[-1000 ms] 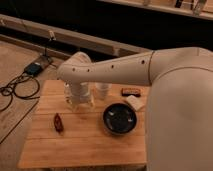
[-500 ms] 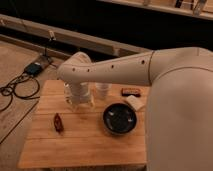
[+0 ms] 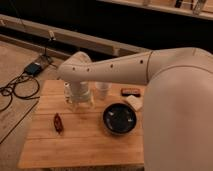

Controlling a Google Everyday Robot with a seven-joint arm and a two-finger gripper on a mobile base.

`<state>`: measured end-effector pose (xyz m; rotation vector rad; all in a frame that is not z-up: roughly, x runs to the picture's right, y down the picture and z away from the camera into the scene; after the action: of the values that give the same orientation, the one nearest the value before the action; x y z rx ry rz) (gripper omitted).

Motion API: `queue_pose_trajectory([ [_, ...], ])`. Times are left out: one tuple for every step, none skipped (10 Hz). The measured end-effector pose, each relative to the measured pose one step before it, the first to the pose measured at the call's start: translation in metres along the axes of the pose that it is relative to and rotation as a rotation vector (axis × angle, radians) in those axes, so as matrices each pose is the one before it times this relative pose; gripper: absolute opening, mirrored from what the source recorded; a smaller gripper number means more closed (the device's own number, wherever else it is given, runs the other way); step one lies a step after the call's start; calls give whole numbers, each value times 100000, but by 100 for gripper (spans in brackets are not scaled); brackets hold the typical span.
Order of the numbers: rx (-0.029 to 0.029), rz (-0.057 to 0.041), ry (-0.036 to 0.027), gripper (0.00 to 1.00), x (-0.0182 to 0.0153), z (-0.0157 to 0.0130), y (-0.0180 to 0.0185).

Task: Knock the bottle over

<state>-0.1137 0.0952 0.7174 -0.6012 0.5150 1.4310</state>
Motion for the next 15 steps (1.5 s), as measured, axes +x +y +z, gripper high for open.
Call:
queue_pose_trajectory([
  [-1083,-975,204,65,-1011,371,756],
  [-1461,-1027,158,65,-1261,174,838],
  [-1115,-992,444,65,-1428,54,621],
  [-695,-817,351,65,-900,-114,419],
  [-1245,-1242,472,65,-1300,-278,645],
  [-980,-779,573,65,-958,-245,377],
  [-1052,-508,285,65,-721,-251,338],
  [-1652,-1191,973,65,-900,-290,593],
  [-2231,-1599,824,65,-849,-408,887],
  [-1610,-1448,719,65,-581,-300,761],
  [-1359,-1547,512,65,-653,-251,780],
  [-818,-1237,-18,65,-781,-220,567],
  [227,-913,-194,65,-727,-13,291],
  [1245,-775,-542,65,-868,71,82],
  [2913,-553,-502,65,-960,385,-194],
])
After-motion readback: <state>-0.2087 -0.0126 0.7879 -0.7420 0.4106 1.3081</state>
